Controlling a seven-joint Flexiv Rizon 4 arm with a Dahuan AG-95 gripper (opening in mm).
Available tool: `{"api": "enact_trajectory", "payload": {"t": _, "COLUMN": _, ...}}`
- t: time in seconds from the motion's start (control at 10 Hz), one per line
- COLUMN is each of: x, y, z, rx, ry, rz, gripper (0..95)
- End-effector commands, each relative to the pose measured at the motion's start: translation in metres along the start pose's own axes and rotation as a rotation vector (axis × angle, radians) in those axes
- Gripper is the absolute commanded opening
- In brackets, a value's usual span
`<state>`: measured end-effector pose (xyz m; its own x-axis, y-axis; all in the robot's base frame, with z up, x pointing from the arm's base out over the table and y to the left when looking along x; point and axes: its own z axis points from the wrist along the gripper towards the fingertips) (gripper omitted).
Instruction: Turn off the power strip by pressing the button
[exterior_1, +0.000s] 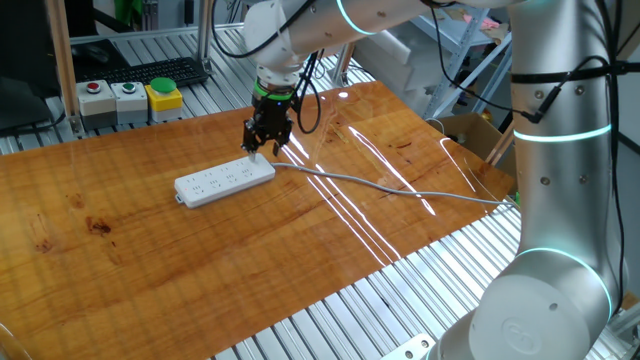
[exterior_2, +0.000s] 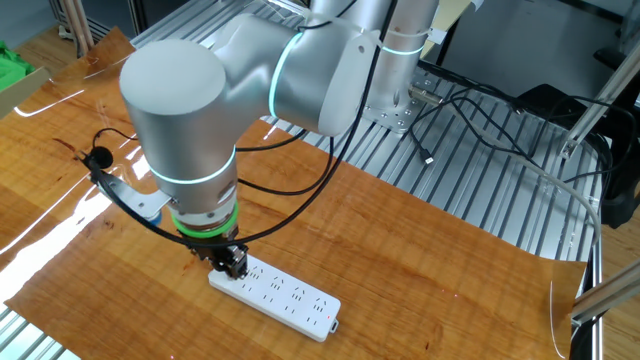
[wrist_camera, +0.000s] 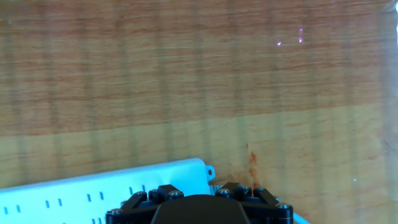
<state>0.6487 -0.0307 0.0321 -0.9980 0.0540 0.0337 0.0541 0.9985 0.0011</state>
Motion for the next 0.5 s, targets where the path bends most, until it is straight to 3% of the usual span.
{"api": "enact_trajectory", "payload": {"t": 0.1, "x": -0.006, "y": 0.004, "z": 0.002, "rx": 0.000, "ry": -0.004, "rz": 0.008, "gripper": 57.0}}
{"api": "enact_trajectory", "payload": {"t": 0.5, "x": -0.040, "y": 0.019, "z": 0.007, "rx": 0.011, "ry": 0.009, "rz": 0.022, "gripper": 57.0}}
